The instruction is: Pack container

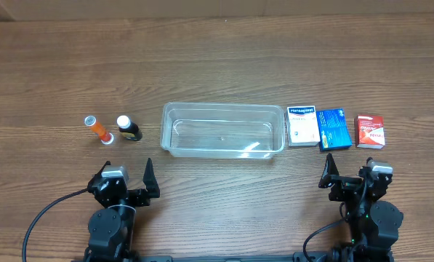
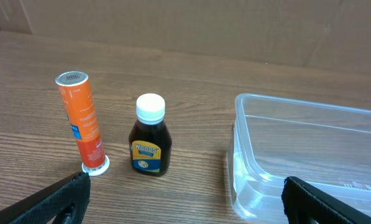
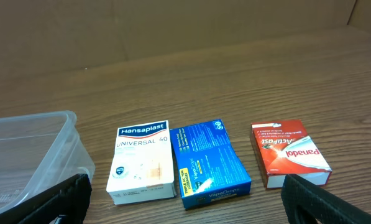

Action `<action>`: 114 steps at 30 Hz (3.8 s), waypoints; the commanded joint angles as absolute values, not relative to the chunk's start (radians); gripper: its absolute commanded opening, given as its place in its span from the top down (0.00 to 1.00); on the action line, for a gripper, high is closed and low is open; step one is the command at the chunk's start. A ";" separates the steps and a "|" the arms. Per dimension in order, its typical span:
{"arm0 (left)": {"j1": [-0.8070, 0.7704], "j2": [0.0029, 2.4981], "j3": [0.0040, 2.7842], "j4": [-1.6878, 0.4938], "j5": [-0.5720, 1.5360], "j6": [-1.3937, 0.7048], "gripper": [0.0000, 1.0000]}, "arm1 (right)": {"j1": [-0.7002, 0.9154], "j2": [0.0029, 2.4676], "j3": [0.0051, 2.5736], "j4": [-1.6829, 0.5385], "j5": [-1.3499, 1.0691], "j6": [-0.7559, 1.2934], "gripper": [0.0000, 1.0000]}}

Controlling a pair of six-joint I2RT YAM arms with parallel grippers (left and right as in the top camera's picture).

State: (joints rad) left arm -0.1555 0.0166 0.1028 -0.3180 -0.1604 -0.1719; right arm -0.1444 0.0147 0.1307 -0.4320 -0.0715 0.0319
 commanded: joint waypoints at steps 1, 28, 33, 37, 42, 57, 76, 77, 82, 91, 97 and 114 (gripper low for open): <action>-0.150 0.005 0.096 -0.312 -0.160 -0.153 0.00 | -0.144 0.003 0.125 -0.430 -0.073 0.029 0.00; -0.150 0.005 0.096 -0.312 -0.160 -0.153 0.00 | -0.144 0.003 0.125 -0.427 -0.073 0.029 0.00; -0.150 0.005 0.096 -0.312 -0.160 -0.153 0.00 | -0.144 0.003 0.125 -0.428 -0.073 0.029 0.00; -0.150 0.005 0.096 -0.312 -0.160 -0.153 0.00 | -0.144 0.003 0.125 -0.428 -0.073 0.029 0.00; -0.150 0.005 0.096 -0.312 -0.160 -0.153 0.00 | -0.144 0.003 0.129 -0.427 -0.119 0.030 0.00; -0.150 0.005 0.096 -0.312 -0.160 -0.153 0.00 | -0.144 0.565 0.735 -0.698 -0.161 0.180 0.00; -0.150 0.005 0.096 -0.312 -0.160 -0.153 0.00 | 0.052 1.467 1.244 -0.939 -0.104 0.338 0.00; -0.150 0.005 0.096 -0.312 -0.160 -0.153 0.00 | 0.065 1.496 1.244 -0.939 -0.081 0.346 0.00; -0.150 0.005 0.096 -0.312 -0.160 -0.153 0.00 | 0.079 1.652 1.244 -0.897 -0.079 0.347 0.00; -0.150 0.005 0.096 -0.312 -0.160 -0.153 0.00 | 0.078 1.802 1.244 -0.813 -0.045 0.345 0.00; -0.150 0.005 0.096 -0.312 -0.160 -0.153 0.00 | 0.078 1.811 1.243 -0.787 -0.046 0.309 0.00; -0.150 0.005 0.096 -0.312 -0.160 -0.153 0.00 | 0.078 1.871 1.243 -0.794 -0.053 0.308 0.12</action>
